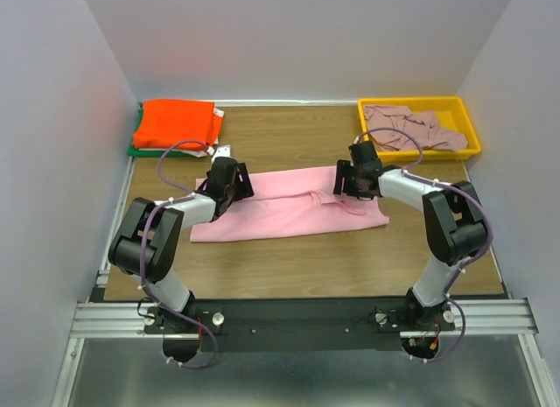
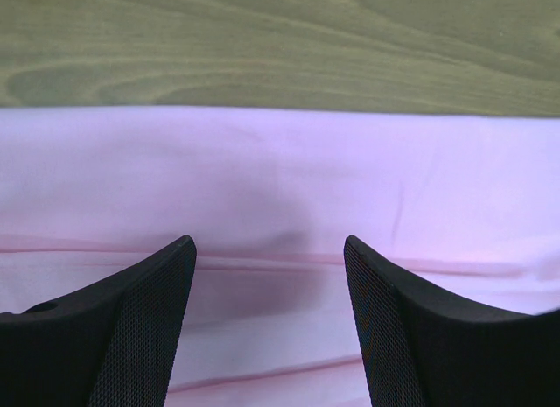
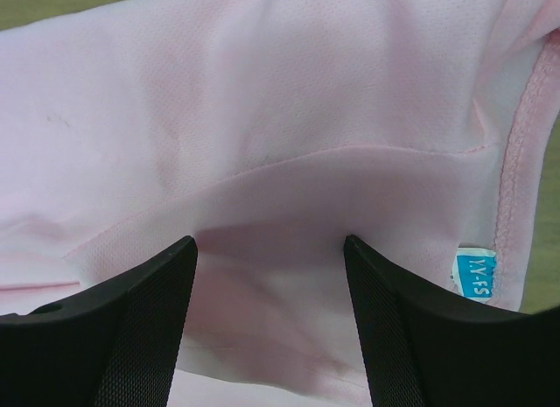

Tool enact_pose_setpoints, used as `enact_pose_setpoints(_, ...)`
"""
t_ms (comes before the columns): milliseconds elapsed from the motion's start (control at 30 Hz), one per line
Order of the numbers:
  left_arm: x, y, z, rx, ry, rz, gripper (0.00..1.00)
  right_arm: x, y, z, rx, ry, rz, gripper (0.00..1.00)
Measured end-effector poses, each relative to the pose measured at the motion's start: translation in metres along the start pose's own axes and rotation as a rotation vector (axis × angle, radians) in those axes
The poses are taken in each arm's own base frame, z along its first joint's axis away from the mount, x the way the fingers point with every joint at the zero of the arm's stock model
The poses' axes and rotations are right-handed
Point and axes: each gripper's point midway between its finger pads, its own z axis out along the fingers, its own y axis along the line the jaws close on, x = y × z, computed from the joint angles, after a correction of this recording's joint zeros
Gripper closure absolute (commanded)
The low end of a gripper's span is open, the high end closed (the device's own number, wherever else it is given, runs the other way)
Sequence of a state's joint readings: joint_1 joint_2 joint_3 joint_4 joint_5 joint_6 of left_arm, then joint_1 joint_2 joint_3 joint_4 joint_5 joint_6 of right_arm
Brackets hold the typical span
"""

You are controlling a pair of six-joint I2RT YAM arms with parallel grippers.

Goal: Fold and stack the t-shirts
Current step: Fold the tshirt

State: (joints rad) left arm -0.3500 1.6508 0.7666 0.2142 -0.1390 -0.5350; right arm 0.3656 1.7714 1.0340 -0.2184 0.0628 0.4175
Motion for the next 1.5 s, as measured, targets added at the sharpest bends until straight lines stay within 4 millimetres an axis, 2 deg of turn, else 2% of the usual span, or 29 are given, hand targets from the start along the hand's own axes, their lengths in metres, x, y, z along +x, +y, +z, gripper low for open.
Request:
enact_pose_setpoints(233, 0.010, 0.005, -0.018, -0.003, 0.010, -0.023, 0.24, -0.023, 0.011, 0.016, -0.013, -0.028, -0.014, 0.21)
enact_pose_setpoints(400, 0.015, 0.008, -0.029, -0.004, 0.014, -0.044, 0.24, -0.049, 0.022, 0.034, -0.022, -0.050, -0.037, 0.20)
enact_pose_setpoints(633, 0.030, 0.010, -0.057, 0.014, 0.014, -0.078, 0.24, -0.089, 0.041, 0.063, -0.032, -0.076, -0.071, 0.19)
enact_pose_setpoints(767, 0.042, 0.006, -0.075, 0.046, 0.019, -0.102, 0.24, -0.102, 0.048, 0.072, -0.041, -0.080, -0.082, 0.19)
enact_pose_setpoints(867, 0.036, -0.005, -0.092, 0.094, -0.009, -0.129, 0.24, -0.104, 0.051, 0.073, -0.047, -0.070, -0.093, 0.19)
enact_pose_setpoints(1000, 0.003, -0.021, -0.113, 0.164, -0.107, -0.157, 0.24, -0.099, 0.052, 0.069, -0.061, -0.042, -0.106, 0.18)
enact_pose_setpoints(1133, -0.018, -0.032, -0.107, 0.160, -0.127, -0.144, 0.24, -0.101, 0.056, 0.057, -0.078, -0.038, -0.115, 0.18)
enact_pose_setpoints(1200, -0.026, -0.040, -0.090, 0.142, -0.111, -0.118, 0.24, -0.101, 0.059, 0.044, -0.088, -0.045, -0.119, 0.18)
enact_pose_setpoints(1367, -0.022, -0.036, -0.059, 0.079, -0.073, -0.062, 0.24, -0.095, 0.076, 0.011, -0.141, -0.058, -0.142, 0.18)
enact_pose_setpoints(1500, -0.010, -0.027, -0.045, 0.036, -0.051, -0.037, 0.25, -0.077, 0.087, 0.008, -0.182, -0.023, -0.163, 0.18)
